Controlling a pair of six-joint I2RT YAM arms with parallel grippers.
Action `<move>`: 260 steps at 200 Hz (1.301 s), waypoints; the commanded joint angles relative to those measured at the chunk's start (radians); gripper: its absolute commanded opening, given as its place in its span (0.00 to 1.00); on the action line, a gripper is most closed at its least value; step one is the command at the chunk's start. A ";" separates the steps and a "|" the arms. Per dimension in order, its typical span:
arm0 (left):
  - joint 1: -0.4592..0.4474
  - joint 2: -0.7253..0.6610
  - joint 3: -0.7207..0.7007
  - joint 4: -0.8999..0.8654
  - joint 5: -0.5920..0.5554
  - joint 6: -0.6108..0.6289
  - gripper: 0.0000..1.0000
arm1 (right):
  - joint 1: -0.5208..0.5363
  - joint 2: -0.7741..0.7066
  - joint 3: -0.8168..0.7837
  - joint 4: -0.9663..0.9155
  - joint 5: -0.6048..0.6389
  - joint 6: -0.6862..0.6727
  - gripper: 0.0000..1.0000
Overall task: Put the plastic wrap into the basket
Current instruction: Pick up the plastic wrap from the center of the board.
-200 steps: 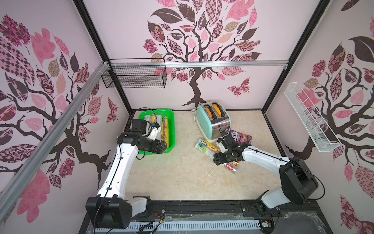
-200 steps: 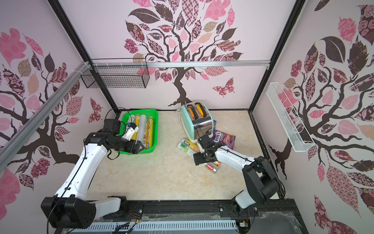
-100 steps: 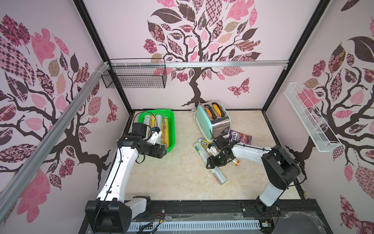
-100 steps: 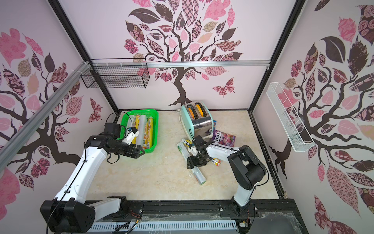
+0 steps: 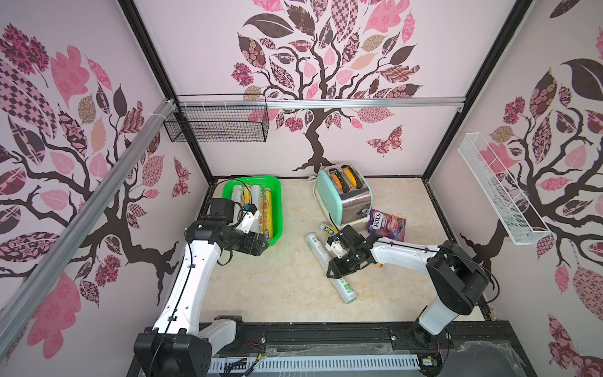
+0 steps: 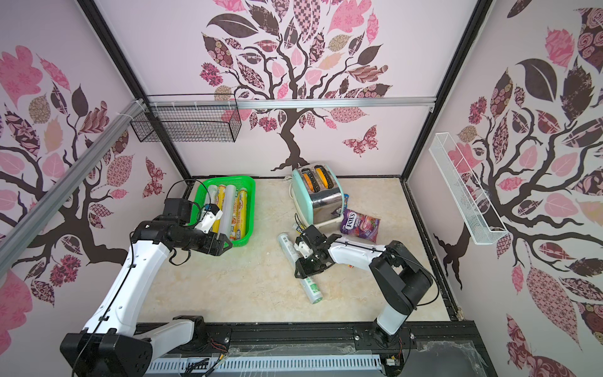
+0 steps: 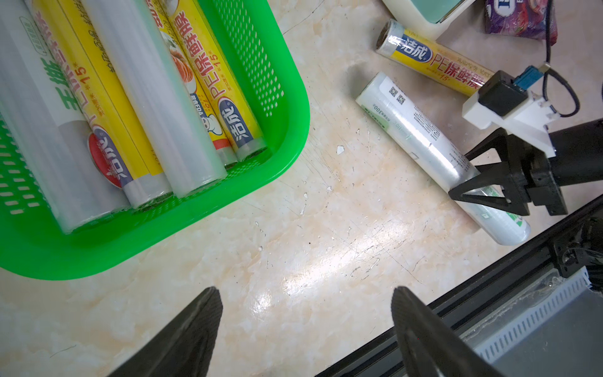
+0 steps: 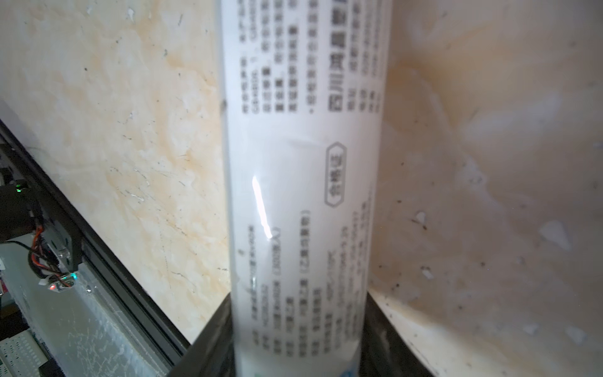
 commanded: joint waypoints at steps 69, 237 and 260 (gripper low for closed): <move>0.004 0.008 0.247 0.003 0.173 -0.166 0.86 | 0.005 -0.404 -0.093 0.411 0.003 0.231 0.38; -0.047 0.104 0.305 0.455 0.870 -0.623 0.98 | 0.117 -0.433 -0.057 1.168 0.076 0.523 0.38; -0.101 0.116 0.295 0.467 0.875 -0.610 0.98 | 0.156 -0.408 -0.033 1.199 0.074 0.527 0.38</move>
